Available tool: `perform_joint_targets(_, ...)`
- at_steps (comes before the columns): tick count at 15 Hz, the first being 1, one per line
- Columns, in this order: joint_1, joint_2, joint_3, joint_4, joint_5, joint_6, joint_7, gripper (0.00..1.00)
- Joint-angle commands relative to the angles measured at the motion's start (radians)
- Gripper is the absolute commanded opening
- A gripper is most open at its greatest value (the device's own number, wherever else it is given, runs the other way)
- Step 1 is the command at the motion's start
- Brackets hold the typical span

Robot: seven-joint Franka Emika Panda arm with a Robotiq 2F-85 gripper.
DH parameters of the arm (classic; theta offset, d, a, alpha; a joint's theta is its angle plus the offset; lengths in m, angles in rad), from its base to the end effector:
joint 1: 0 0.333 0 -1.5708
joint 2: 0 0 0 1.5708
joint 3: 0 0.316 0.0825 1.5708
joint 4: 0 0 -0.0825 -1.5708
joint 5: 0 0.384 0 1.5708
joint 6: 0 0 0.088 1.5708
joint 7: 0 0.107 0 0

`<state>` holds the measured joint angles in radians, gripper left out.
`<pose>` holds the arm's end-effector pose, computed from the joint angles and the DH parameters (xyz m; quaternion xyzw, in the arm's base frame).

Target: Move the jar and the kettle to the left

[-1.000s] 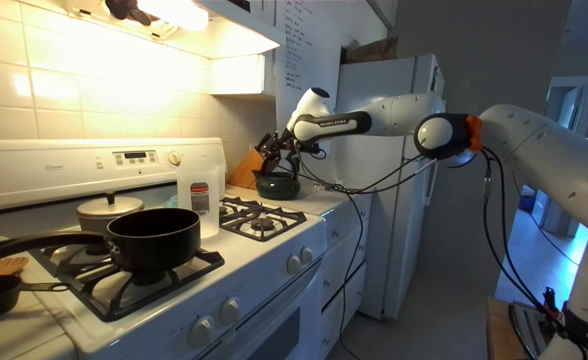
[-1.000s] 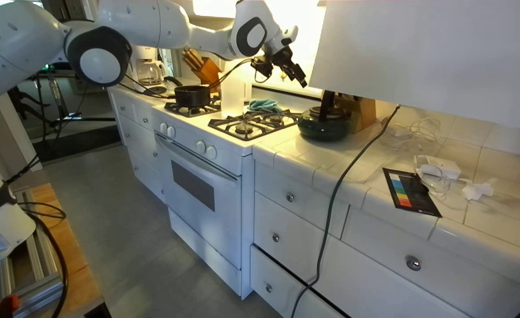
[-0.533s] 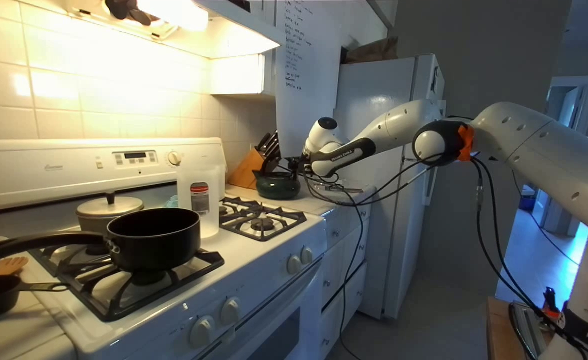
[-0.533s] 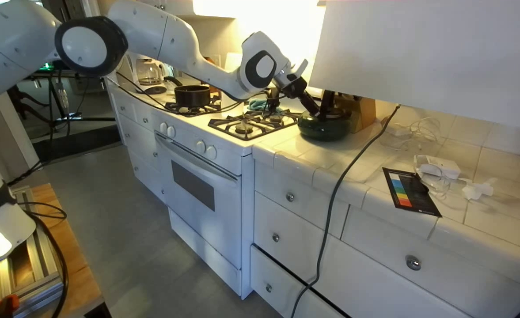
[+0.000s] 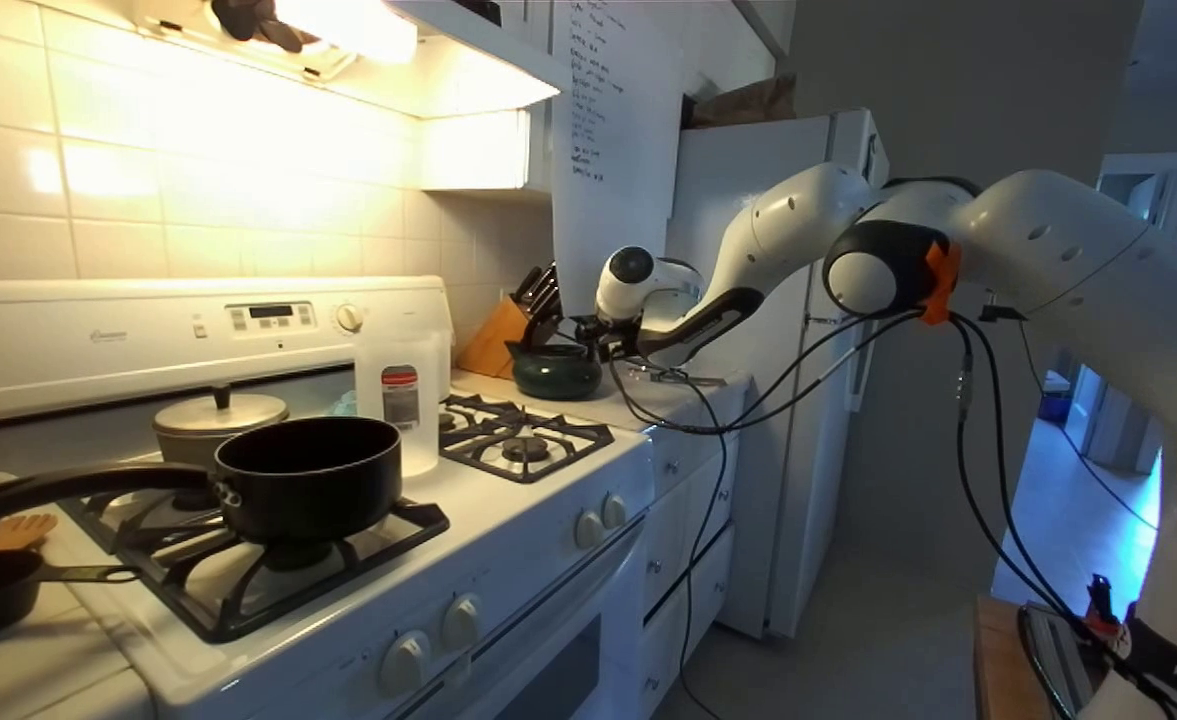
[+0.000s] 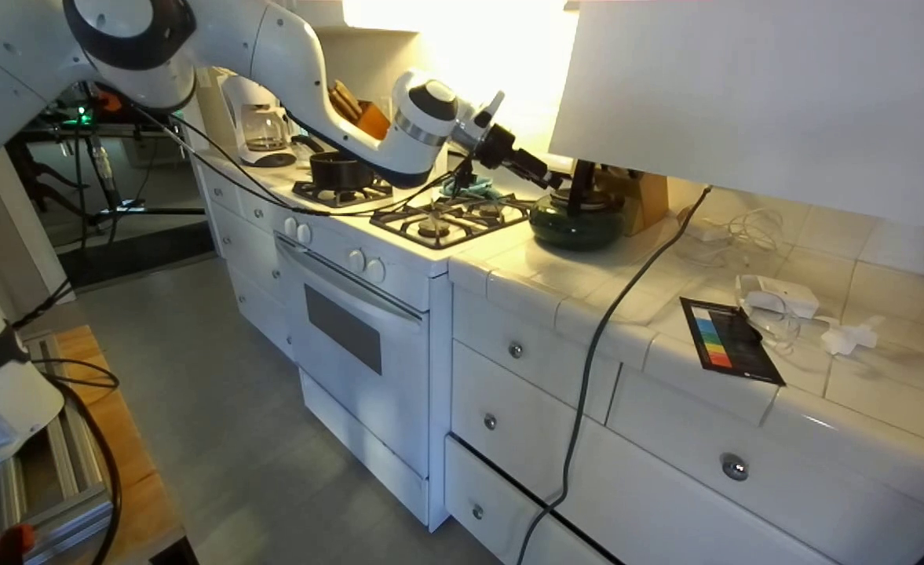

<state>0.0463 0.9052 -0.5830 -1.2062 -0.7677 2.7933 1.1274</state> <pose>0.7692 -0.2252 0.3516 0.8142 -0.2649 0.4239 0.2954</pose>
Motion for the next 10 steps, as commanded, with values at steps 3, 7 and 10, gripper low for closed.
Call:
perform_joint_targets(3, 0.060, -0.010, -0.025, -0.031, -0.013, -0.007, 0.011, 1.00)
perform_joint_targets(7, 0.026, 0.026, -0.058, 0.015, -0.045, 0.039, 0.003, 1.00)
perform_joint_targets(10, -0.012, 0.074, -0.091, 0.099, -0.064, 0.090, -0.057, 1.00)
